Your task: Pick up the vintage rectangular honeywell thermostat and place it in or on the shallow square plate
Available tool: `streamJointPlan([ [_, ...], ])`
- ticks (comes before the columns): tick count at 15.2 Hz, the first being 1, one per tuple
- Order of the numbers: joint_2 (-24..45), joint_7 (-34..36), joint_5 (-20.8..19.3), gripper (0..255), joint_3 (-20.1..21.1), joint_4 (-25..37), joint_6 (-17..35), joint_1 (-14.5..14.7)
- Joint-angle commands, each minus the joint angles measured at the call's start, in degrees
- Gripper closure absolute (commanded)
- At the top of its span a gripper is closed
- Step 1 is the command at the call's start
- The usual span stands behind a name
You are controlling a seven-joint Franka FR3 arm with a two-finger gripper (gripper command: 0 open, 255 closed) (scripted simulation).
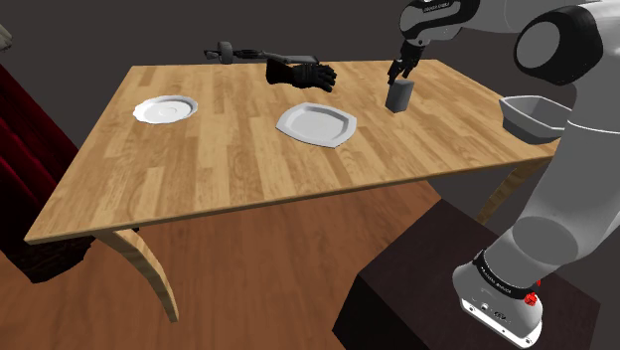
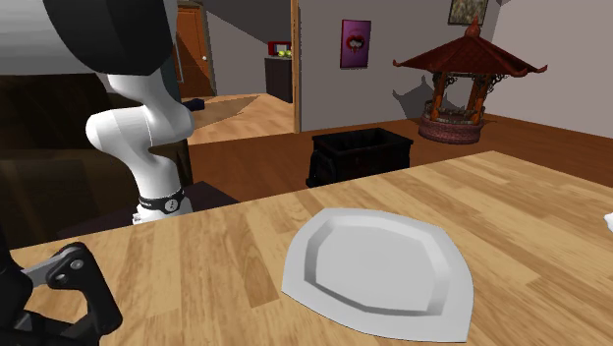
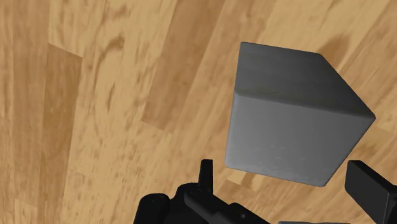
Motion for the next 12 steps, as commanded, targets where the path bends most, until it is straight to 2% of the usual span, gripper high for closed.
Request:
streamJointPlan([
  [1,0.3,-0.1,0.2,0,0.0,-0.6,0.9,-0.1],
  [8,0.3,-0.1,0.2,0,0.0,-0.5,0.9,-0.1],
  [9,0.3,-0.1,0.2,255,0.0,-0.5,0.9,-0.1],
  [12,0.3,-0.2,0.2,255,0.0,-0.5,0.9,-0.1],
])
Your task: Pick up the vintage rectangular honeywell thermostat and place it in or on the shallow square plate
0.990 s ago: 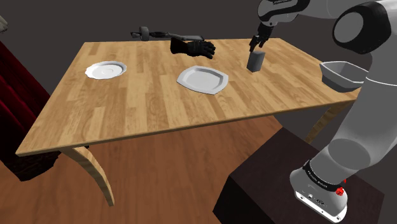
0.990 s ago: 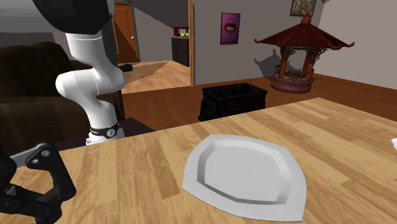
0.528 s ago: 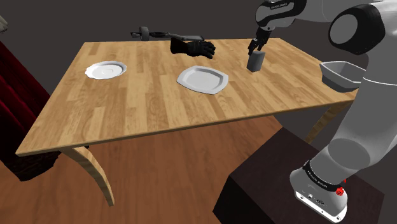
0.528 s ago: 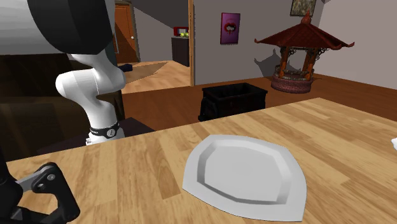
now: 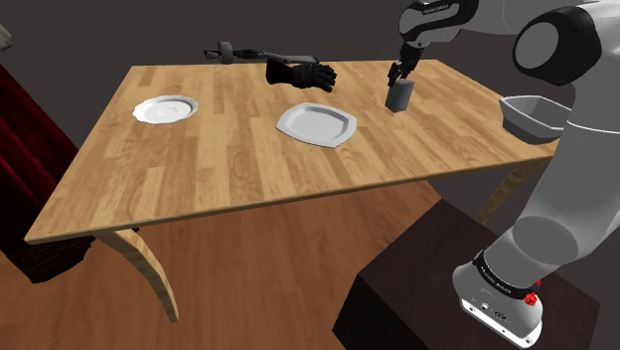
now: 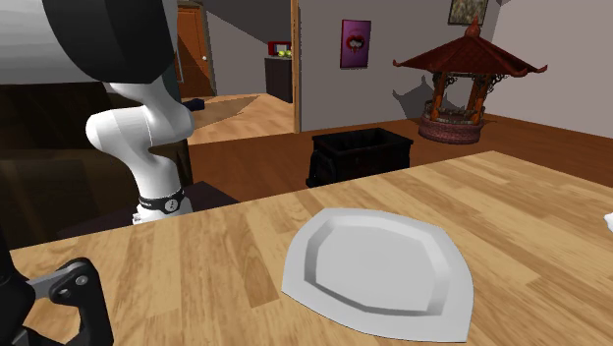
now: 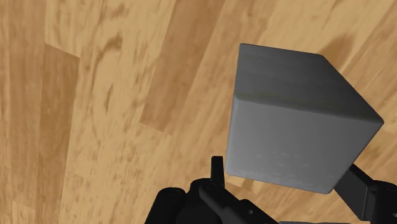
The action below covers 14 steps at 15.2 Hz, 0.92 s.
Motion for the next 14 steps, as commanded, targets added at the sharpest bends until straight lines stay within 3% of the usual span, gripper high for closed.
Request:
streamJointPlan([
  [1,0.0,0.0,0.0,255,0.0,-0.1,0.0,0.0],
  [6,0.0,0.0,0.0,255,0.0,0.0,0.0,0.0],
  [14,-0.8,0.4,-0.5,255,-0.3,5.0,-5.8,-0.1],
])
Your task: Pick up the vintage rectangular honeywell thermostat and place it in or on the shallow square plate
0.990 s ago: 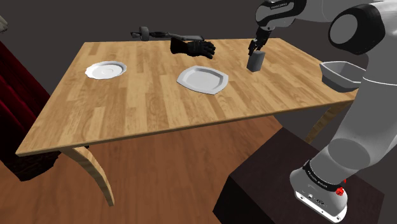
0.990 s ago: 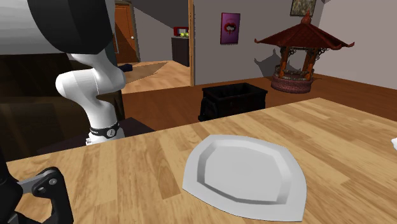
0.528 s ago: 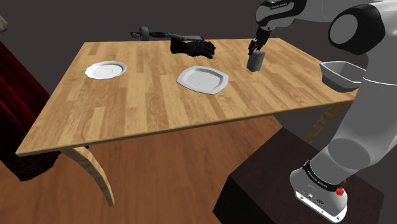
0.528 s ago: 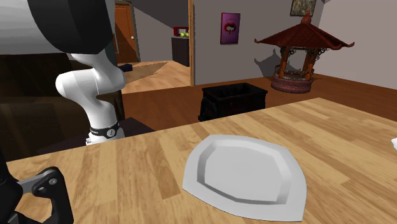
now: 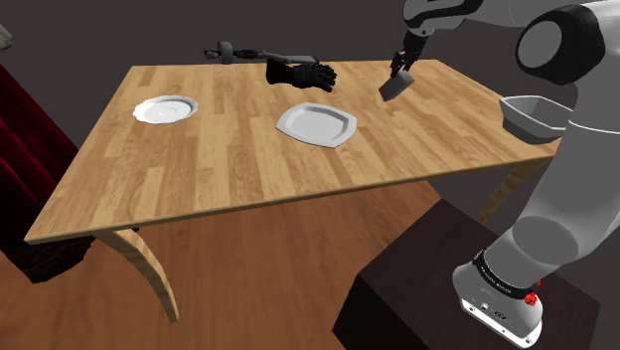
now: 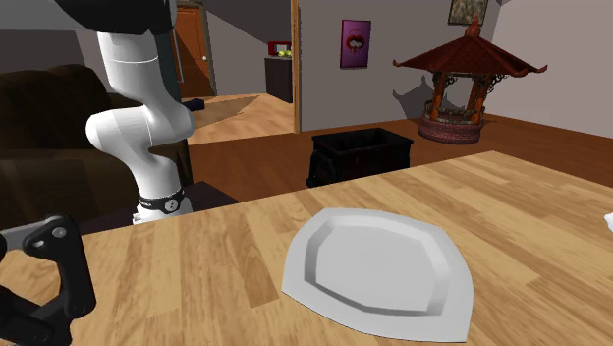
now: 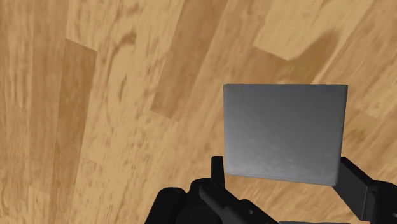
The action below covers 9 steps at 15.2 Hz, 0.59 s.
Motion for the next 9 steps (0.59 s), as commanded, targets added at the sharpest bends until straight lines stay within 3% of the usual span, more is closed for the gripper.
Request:
streamJointPlan([
  [1,-0.2,0.1,-0.1,255,-0.1,1.4,-1.5,0.0],
  [9,0.0,0.3,-0.2,255,-0.2,7.8,-7.8,-0.4],
])
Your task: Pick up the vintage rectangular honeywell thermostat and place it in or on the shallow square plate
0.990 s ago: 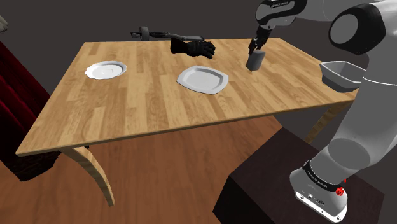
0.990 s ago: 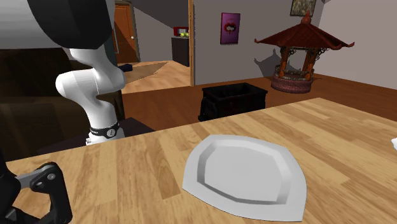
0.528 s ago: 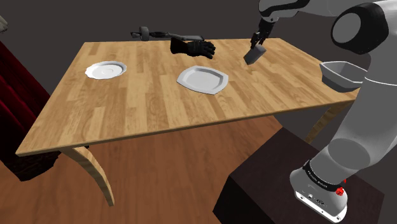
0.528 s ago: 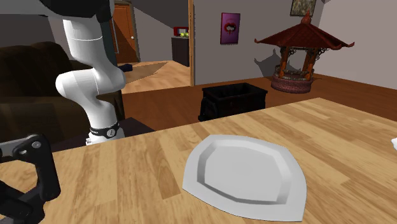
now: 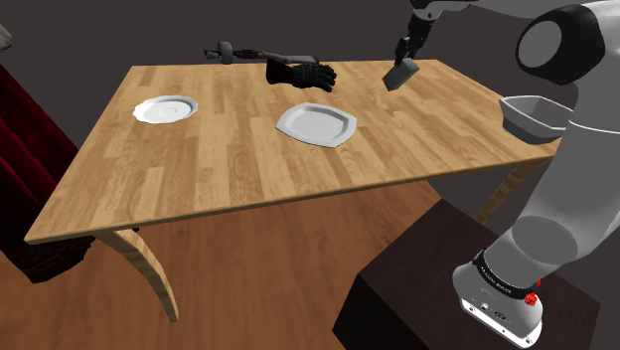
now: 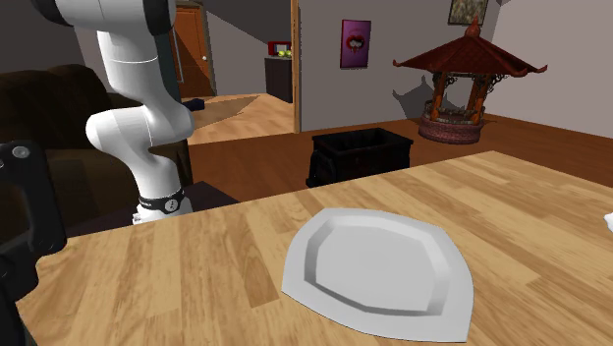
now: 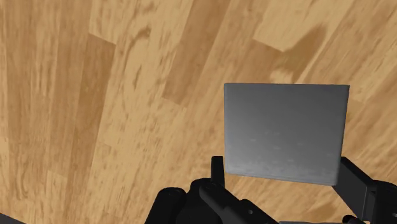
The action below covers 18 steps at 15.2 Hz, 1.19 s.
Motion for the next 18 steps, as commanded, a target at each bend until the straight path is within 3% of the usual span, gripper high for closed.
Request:
streamJointPlan([
  [1,-0.8,1.4,-0.7,255,0.2,0.0,-0.8,1.0],
  [9,-5.3,12.3,-5.2,255,2.9,-4.2,-0.8,8.7],
  [18,-5.8,24.1,-8.8,255,6.7,-2.6,-3.4,16.2],
])
